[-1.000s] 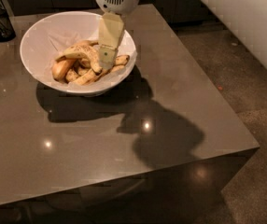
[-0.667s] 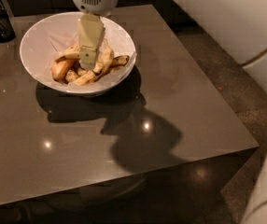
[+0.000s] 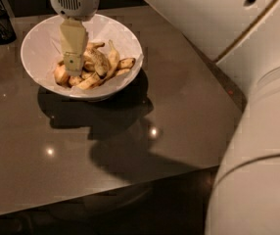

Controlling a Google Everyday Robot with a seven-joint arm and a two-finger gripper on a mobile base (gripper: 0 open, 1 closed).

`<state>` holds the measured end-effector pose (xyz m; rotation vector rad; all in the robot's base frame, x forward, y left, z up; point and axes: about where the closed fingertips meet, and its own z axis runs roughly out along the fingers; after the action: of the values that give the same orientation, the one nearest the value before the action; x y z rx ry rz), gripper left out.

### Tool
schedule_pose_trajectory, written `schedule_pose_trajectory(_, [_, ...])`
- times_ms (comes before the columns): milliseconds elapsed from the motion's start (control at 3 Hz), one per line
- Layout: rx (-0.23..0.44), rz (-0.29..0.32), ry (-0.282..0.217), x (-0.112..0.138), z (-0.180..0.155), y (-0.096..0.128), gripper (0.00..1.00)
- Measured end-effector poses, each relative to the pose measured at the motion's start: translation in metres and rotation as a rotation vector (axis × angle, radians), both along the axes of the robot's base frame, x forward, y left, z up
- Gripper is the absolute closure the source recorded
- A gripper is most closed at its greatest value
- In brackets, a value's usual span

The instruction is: Pick banana from white bowl

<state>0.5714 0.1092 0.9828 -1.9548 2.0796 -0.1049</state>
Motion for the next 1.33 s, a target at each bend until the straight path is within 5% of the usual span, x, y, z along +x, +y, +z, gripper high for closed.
schedule_pose_trajectory(1000, [0.129,0.023,0.153,0.032,-0.020,0.018,0.13])
schedule_pose_trajectory(1333, [0.126,0.004,0.187,0.039,-0.035,0.019,0.19])
